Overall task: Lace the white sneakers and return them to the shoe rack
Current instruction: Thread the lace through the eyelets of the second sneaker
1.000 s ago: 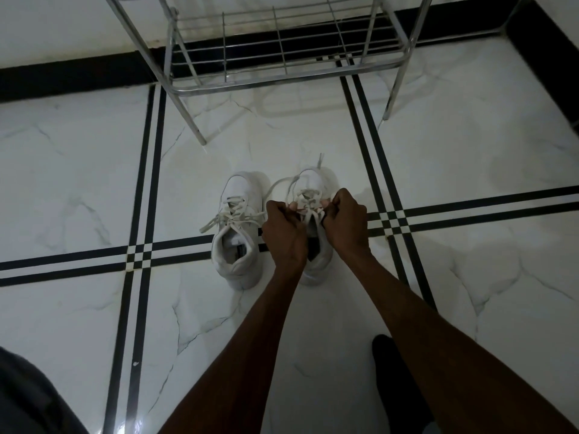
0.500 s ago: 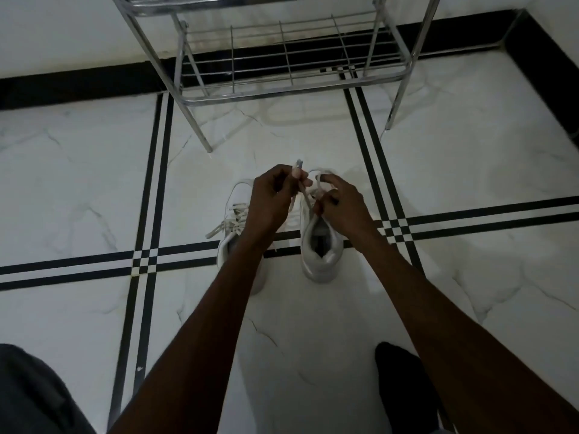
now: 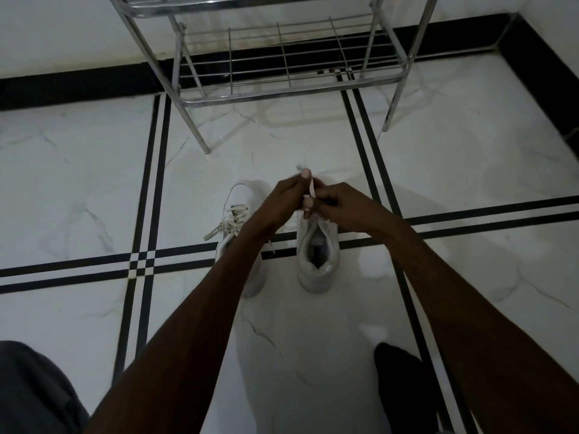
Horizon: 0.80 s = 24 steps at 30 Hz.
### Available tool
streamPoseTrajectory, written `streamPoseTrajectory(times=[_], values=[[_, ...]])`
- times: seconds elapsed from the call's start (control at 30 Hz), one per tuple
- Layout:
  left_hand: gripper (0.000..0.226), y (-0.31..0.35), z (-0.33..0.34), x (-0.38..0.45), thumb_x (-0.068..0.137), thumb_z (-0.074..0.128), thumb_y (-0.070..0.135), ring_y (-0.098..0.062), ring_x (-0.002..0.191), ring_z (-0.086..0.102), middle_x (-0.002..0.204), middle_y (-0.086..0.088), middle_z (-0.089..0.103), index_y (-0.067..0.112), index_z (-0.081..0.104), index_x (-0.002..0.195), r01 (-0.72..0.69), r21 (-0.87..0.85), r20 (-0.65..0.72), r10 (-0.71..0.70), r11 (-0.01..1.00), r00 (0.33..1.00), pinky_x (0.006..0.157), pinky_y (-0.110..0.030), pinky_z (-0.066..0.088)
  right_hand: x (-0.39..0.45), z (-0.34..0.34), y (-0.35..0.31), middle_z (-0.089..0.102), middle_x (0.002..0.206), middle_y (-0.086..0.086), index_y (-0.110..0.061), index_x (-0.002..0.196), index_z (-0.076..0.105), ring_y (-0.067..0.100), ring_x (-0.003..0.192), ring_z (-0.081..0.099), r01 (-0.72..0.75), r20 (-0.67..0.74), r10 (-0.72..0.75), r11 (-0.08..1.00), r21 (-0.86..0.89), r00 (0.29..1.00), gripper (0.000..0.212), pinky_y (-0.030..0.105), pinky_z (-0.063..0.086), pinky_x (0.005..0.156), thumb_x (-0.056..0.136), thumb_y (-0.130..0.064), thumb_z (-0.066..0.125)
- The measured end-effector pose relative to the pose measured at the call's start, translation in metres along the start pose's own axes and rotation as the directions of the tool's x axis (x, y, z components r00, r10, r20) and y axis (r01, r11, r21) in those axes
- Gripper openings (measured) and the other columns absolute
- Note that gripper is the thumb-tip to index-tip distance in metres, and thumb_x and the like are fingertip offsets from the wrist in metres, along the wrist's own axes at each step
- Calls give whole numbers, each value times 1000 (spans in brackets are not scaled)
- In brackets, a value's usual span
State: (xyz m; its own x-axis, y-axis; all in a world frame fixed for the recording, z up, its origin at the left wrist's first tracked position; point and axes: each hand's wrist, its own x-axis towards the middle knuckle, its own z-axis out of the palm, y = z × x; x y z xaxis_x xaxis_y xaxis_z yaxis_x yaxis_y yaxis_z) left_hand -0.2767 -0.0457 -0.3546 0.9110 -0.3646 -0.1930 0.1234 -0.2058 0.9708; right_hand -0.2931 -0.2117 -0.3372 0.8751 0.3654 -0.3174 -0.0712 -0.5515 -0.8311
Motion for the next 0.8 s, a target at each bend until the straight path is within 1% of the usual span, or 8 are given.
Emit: streamPoseTrajectory(times=[0.13,0.23,0.4,0.47,0.53,0.6,0.7,0.8], values=[[48,-8,0,-1,112,31,35,-9,76,70,85,-7,71,13,69,95,128,18,-4,-128,992,992,77,-23,56,1,-7,6,74,80,3,-19,79,74,17,77,69,36,-35,-38,998,-49,999,20,34,53,73,93,-32,67],[54,-11,0,-4,111,29,43,-14,85,70,91,-10,73,9,70,101,119,39,-5,-119,992,993,82,-24,55,0,-15,14,76,86,10,-9,90,79,24,81,70,52,-78,-69,979,-196,995,19,44,56,80,84,-27,78],[49,-15,7,-1,109,35,47,-13,80,67,86,-5,71,11,66,96,138,-10,-156,-138,990,978,78,-26,53,-4,-12,14,78,89,8,-9,91,79,16,77,72,117,-312,-201,956,-269,928,15,34,61,79,76,-13,83],[44,-13,12,-2,110,37,42,-6,73,66,82,-1,69,13,63,90,173,-42,-177,-178,984,968,71,-19,53,-4,-5,16,78,88,7,-11,91,79,16,75,73,111,-386,-222,951,-289,895,12,32,61,74,79,-11,80],[45,-15,14,-4,111,35,36,1,66,66,79,-1,70,11,63,87,175,-32,-181,-178,984,967,60,-7,48,-2,3,18,78,86,3,-12,89,79,12,71,73,121,-448,-216,966,-230,867,10,25,60,68,79,-9,80],[48,-19,12,-7,111,32,38,-3,77,69,92,-5,74,9,66,95,161,26,-188,-153,987,970,60,-2,44,-1,7,21,76,81,-1,-11,85,79,3,65,70,134,-508,-159,987,-85,846,10,15,55,60,78,-6,81],[53,-25,5,-9,109,30,50,-17,108,65,119,-4,70,12,67,116,159,105,-201,-136,982,970,88,-19,48,0,4,28,76,81,-1,-9,86,78,-1,62,69,121,-534,-67,990,67,843,12,9,50,57,76,-6,84],[58,-24,-1,-9,105,32,58,-30,132,49,135,-11,62,17,63,130,324,235,-355,-230,916,906,109,-46,41,-1,3,33,78,84,8,-2,87,77,13,73,77,137,-513,-28,975,176,858,15,24,61,71,75,-6,85]])
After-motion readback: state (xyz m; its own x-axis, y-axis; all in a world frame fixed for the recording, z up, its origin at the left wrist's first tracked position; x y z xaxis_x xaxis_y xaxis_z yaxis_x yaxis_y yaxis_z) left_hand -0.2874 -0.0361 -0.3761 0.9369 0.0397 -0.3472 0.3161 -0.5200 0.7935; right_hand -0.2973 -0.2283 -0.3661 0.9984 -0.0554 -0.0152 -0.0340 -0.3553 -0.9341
